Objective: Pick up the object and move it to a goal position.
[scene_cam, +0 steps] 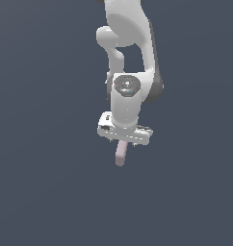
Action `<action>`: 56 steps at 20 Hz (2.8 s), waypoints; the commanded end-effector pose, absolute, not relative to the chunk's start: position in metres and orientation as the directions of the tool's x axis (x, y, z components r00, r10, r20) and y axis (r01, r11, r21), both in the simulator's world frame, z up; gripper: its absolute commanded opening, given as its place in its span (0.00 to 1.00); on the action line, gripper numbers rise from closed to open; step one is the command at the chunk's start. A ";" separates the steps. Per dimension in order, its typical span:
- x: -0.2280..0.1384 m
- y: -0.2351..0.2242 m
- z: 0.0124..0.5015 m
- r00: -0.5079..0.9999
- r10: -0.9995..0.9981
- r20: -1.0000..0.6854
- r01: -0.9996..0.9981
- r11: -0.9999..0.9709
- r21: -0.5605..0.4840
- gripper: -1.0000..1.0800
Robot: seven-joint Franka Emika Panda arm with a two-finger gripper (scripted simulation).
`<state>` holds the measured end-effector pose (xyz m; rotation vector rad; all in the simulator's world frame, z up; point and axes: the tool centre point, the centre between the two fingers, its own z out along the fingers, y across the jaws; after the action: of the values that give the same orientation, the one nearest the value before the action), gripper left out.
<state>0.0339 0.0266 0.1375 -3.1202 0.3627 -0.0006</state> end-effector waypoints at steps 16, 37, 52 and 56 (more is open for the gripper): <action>0.034 0.026 0.096 0.972 -0.234 0.000 -0.234 -0.972 0.000 0.00; 0.034 0.024 0.162 0.972 -0.234 0.000 -0.234 -0.972 0.000 0.00; 0.035 0.019 0.328 0.972 -0.234 0.000 -0.234 -0.972 0.000 0.00; 0.036 0.017 0.371 0.972 -0.234 0.000 -0.234 -0.972 0.000 0.00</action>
<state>0.0358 0.0180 0.3543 -3.1198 0.3700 -0.0006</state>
